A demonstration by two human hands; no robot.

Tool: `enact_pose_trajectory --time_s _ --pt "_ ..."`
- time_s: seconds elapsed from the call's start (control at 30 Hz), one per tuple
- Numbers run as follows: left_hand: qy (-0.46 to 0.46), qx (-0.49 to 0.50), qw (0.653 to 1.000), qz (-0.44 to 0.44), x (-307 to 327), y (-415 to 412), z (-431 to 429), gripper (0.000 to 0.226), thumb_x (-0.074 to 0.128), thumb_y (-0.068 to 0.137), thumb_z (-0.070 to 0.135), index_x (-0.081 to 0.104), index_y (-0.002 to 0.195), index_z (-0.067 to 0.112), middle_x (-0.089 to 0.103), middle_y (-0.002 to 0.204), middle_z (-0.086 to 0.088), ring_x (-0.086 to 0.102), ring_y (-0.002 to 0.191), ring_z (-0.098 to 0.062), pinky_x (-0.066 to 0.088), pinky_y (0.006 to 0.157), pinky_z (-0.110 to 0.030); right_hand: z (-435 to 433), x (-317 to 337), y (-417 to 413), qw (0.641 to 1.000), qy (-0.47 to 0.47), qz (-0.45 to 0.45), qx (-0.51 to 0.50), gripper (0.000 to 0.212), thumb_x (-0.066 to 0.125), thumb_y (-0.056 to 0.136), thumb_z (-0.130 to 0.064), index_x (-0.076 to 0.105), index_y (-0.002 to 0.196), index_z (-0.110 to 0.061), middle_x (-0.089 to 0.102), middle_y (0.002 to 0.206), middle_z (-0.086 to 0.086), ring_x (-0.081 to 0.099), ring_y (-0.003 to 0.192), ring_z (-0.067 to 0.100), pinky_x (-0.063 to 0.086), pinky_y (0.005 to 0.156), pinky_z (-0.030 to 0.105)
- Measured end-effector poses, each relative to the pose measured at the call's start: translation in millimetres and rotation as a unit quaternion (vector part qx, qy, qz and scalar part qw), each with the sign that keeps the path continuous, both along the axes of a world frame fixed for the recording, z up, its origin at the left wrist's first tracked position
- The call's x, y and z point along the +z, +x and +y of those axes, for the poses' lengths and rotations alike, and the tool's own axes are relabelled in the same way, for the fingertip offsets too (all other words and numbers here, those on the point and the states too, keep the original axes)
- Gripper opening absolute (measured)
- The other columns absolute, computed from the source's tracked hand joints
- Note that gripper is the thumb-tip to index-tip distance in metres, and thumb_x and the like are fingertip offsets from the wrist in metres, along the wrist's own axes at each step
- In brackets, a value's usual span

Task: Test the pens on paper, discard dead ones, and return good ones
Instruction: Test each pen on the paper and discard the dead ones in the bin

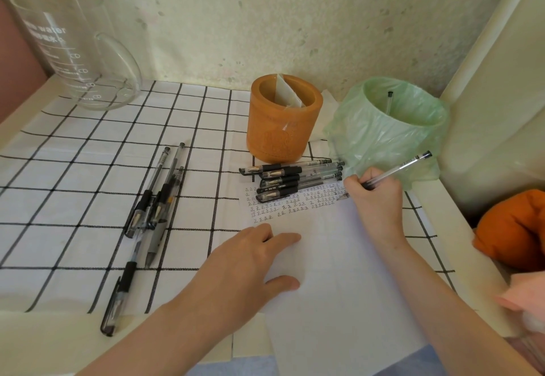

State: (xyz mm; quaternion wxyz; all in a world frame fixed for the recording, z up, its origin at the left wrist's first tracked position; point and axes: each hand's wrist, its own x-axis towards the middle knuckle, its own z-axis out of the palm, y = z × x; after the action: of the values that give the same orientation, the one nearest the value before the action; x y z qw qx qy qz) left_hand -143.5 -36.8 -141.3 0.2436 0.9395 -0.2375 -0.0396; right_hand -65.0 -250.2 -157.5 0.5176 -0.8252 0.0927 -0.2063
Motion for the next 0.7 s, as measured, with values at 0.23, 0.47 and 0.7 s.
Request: enact_pose_trajectory --time_s 0.23,0.47,0.7 --pt "-0.003 -0.001 1.000 0.002 -0.6 0.4 0.3 0.059 0.048 0.085 0.057 0.024 0.138 0.046 0.033 0.090 0.016 0.033 0.084 -0.002 0.026 0.070 -0.013 0.1 0.3 -0.5 1.000 0.006 0.005 0.001 0.034 0.059 0.079 0.003 0.036 0.056 -0.008 0.028 0.051 0.001 0.023 0.044 0.005 0.021 0.043 0.015" --pt "-0.004 0.000 1.000 0.005 -1.0 0.5 0.0 0.059 0.047 0.085 0.056 0.024 0.139 0.046 0.034 0.091 0.015 0.032 0.084 -0.001 0.027 0.072 -0.014 -0.7 -1.9 0.0 1.000 0.010 -0.004 0.000 0.032 0.058 0.080 0.002 0.037 0.057 -0.005 0.029 0.049 -0.004 0.023 0.045 0.005 0.021 0.043 0.015" --pt "-0.008 -0.001 1.000 0.001 0.2 -0.1 0.3 0.059 0.047 0.085 0.057 0.024 0.138 0.046 0.033 0.091 0.016 0.032 0.084 -0.001 0.026 0.071 -0.013 -0.8 -1.1 -0.1 1.000 0.016 -0.007 0.006 0.035 0.058 0.081 0.001 0.036 0.055 -0.007 0.029 0.050 -0.004 0.026 0.045 0.006 0.022 0.043 0.015"
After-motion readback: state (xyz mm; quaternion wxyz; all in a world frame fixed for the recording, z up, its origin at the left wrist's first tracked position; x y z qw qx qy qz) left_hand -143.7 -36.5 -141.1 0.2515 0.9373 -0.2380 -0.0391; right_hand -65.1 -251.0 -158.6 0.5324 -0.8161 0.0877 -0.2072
